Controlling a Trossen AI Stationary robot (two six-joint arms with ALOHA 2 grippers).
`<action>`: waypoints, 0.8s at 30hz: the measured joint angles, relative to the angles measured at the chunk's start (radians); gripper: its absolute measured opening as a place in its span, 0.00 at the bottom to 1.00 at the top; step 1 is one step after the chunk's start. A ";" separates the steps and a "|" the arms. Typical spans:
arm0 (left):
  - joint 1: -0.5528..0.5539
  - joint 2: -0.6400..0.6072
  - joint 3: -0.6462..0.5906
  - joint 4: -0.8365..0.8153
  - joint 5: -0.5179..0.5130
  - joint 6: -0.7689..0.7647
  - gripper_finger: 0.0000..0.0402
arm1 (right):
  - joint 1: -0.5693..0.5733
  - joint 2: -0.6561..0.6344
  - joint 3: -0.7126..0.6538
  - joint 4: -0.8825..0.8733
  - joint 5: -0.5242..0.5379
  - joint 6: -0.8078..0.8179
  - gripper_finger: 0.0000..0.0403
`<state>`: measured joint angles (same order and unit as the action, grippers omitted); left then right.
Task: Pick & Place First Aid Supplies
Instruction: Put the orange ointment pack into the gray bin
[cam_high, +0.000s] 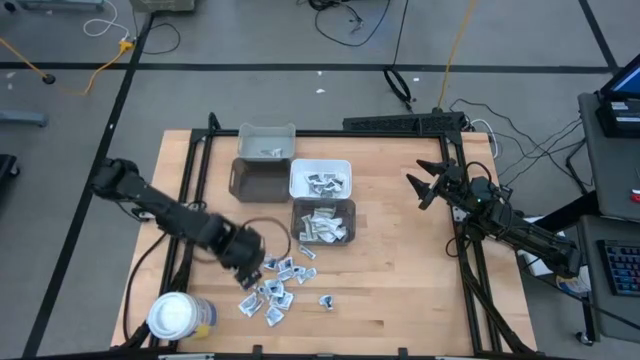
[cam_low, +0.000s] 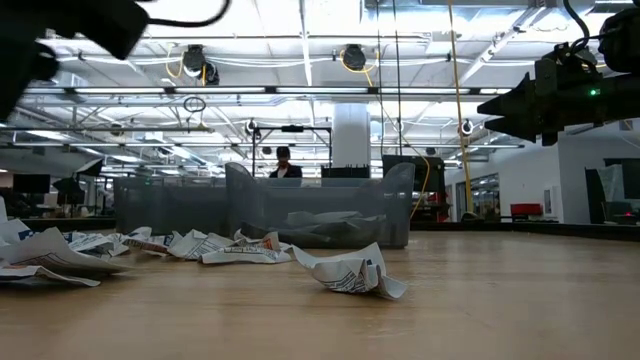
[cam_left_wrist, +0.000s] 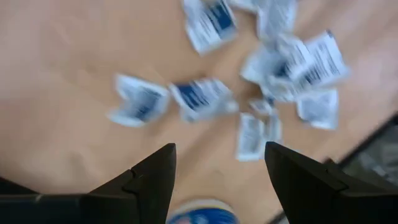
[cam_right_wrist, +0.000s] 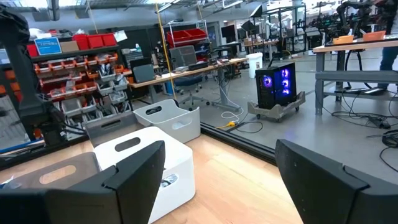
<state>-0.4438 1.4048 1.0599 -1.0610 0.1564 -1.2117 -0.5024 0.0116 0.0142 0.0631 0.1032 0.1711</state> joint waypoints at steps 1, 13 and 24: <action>-0.032 0.011 0.000 0.022 0.001 -0.042 0.62 | 0.000 0.000 0.000 0.000 0.000 0.000 0.74; -0.232 0.198 0.054 0.163 0.007 -0.276 0.56 | 0.000 0.000 0.000 0.000 0.000 0.000 0.74; -0.239 0.365 0.080 0.355 0.009 -0.259 0.56 | 0.000 0.000 0.000 0.000 0.000 0.000 0.74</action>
<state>-0.6830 1.7695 1.1404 -0.7056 0.1649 -1.4712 -0.5024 0.0116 0.0141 0.0631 0.1032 0.1711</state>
